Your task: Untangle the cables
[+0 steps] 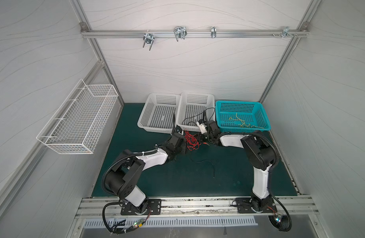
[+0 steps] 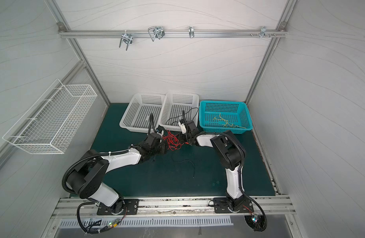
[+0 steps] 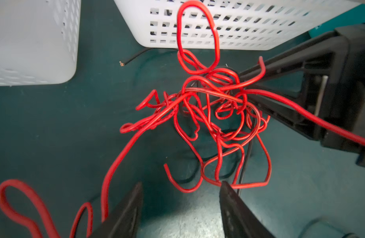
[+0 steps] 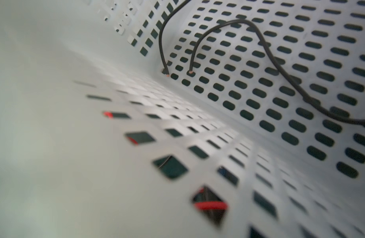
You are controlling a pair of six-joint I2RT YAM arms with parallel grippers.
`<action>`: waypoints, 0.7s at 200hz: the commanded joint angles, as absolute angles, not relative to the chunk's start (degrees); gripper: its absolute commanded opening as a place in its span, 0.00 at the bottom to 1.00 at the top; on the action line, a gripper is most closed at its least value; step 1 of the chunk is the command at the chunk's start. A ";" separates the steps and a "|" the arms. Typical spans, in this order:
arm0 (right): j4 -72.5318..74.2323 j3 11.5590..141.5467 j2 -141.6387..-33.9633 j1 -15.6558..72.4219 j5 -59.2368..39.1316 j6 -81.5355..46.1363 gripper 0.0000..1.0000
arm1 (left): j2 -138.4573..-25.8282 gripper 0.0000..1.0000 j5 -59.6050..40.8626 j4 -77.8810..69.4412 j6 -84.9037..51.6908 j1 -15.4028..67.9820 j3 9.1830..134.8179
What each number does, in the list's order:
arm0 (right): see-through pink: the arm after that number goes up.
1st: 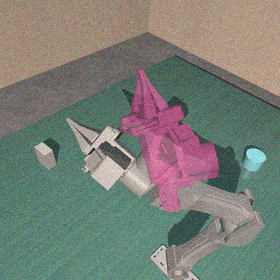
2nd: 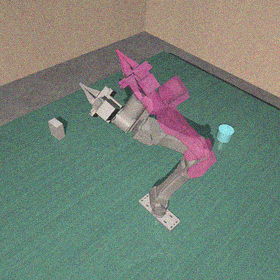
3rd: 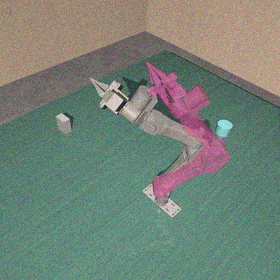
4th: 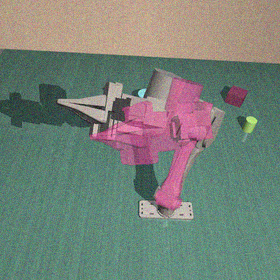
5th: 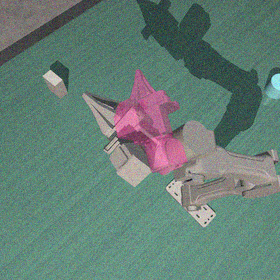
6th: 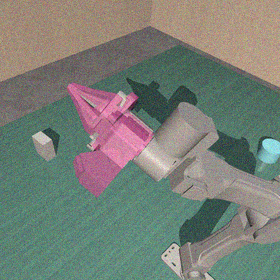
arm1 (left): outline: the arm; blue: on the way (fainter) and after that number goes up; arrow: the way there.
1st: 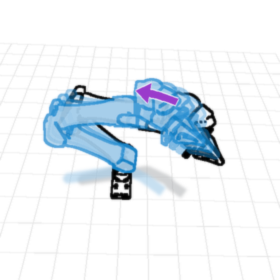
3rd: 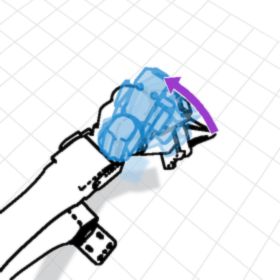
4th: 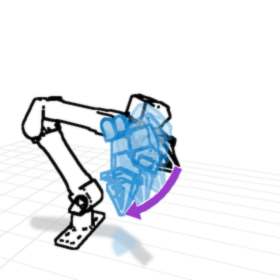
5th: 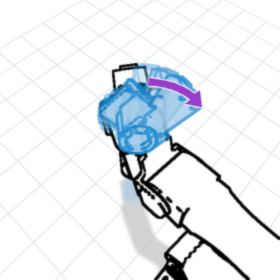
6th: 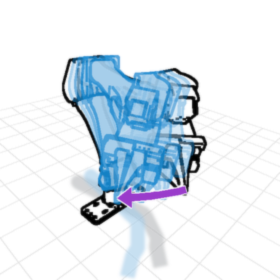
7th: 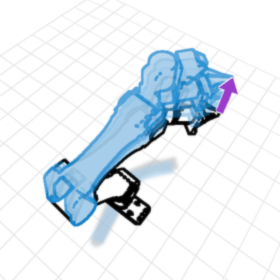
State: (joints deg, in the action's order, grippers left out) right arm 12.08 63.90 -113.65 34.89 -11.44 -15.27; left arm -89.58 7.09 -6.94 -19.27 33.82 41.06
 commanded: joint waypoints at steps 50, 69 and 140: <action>-1.22 65.06 -103.18 36.39 -7.67 -11.09 0.00 | -89.65 0.61 8.54 -7.81 -19.26 33.15 41.75; -10.41 68.07 -98.66 36.64 -8.30 -8.39 0.00 | -89.27 0.61 8.62 -7.77 -19.14 32.96 41.80; -16.91 70.81 -81.50 37.15 -16.72 -2.66 0.00 | -84.18 0.61 10.35 -4.91 -17.29 32.93 41.92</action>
State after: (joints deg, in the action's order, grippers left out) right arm -14.81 70.15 -85.71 37.08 -12.51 -5.45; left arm -87.94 8.47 -5.74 -18.61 33.23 41.06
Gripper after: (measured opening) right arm 0.052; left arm 0.610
